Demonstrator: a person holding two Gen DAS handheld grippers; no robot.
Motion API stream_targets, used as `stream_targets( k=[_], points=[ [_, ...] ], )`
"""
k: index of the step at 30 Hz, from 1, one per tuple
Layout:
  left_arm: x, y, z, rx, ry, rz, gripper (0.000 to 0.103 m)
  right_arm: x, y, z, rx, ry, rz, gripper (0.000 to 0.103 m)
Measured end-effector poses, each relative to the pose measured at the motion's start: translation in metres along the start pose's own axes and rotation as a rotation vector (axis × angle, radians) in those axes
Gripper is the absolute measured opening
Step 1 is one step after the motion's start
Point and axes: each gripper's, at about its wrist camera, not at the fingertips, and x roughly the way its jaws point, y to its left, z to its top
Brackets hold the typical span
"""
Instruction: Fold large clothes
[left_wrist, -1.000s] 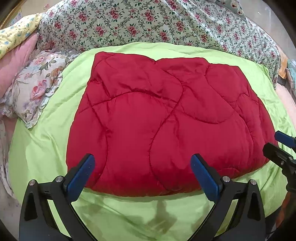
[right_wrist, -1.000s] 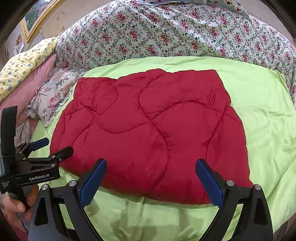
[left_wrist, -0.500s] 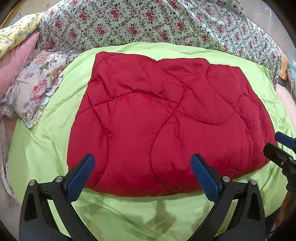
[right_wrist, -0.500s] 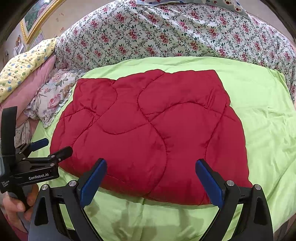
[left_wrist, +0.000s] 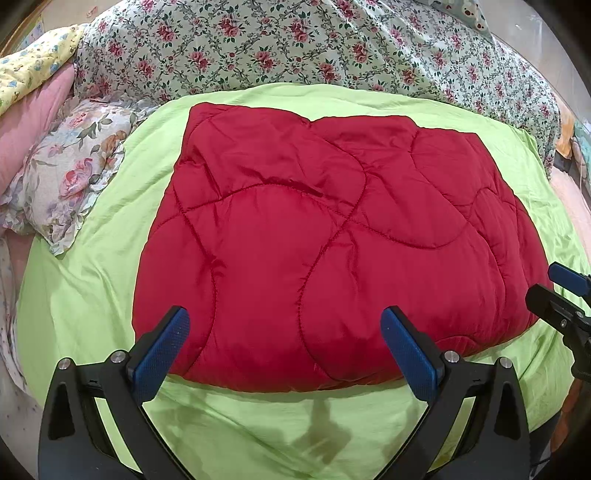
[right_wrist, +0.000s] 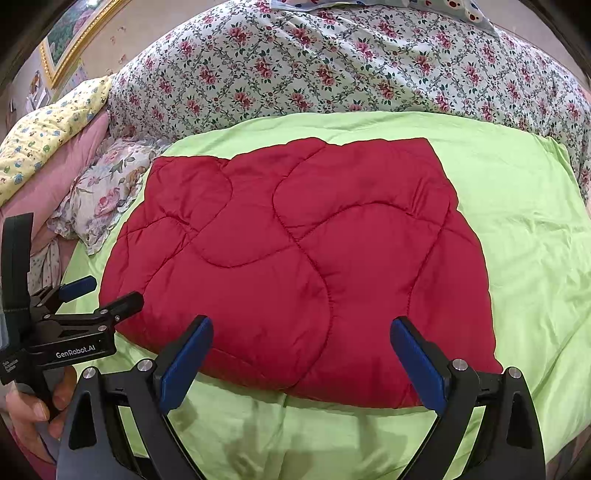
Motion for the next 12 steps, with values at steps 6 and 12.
stream_targets(
  k=[6,12],
  points=[
    [0.0000,-0.0007,-0.0002,0.001,-0.001,-0.001,0.103,0.0008,-0.0026,-0.0003,-0.001,0.002,0.007,0.098],
    [0.0018,-0.0023,0.0011,0.004,0.007,-0.012,0.103,0.0035,-0.0068,0.0003,0.014,0.007,0.012,0.098]
  ],
)
